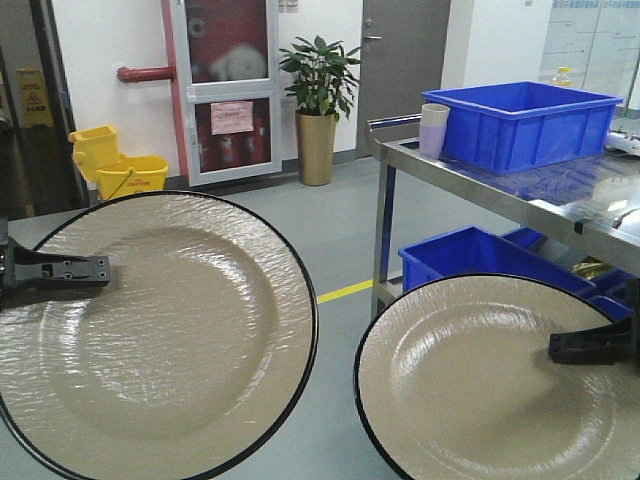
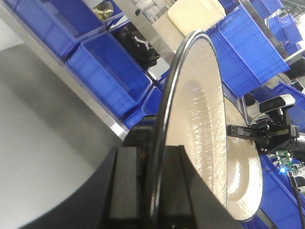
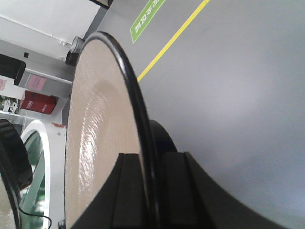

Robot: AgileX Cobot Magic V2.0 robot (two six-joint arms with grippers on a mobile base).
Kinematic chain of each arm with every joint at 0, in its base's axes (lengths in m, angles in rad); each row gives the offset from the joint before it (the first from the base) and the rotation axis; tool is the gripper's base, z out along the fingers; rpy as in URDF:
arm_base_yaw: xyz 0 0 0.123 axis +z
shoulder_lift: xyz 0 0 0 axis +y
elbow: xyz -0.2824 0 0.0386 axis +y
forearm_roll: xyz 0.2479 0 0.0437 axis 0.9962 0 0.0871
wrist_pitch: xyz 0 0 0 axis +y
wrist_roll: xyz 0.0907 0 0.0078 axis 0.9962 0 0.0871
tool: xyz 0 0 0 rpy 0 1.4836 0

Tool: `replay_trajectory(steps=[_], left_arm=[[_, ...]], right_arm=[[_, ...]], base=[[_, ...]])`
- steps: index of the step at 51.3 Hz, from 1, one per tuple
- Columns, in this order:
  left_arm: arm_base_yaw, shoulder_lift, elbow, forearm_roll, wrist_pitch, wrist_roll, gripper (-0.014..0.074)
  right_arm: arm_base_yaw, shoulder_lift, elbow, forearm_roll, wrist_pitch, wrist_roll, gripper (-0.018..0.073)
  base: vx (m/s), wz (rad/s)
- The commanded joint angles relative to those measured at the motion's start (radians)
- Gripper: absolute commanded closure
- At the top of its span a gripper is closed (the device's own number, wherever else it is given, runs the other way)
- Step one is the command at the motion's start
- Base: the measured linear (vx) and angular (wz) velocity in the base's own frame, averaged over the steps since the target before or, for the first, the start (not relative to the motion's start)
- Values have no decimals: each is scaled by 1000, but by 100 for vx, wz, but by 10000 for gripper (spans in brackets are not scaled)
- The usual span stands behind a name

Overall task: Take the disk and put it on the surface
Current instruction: 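Hold both plates raised while the base drives to the steel table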

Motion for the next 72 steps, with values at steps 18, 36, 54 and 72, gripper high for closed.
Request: replay_trajectory(steps=[18,36,54,72], left_arm=[[-2,-40,-29,-146,0,-16,601],[-2,-40,-29,-146,0,-16,601],[-2,-40,-29,-147,-1,-16,601],[-2,-40,-29,-146,-1,-16,601]], right_arm=[[-3,-35,-32,127,60,7,568],[-3,-35,-32,127,60,7,568],[-3,-35,-32,127,60,7,568],[-3,-35,-32,127,60,7,568]], base=[[44,-14],[43,-23],[40,-44],[35,-66]])
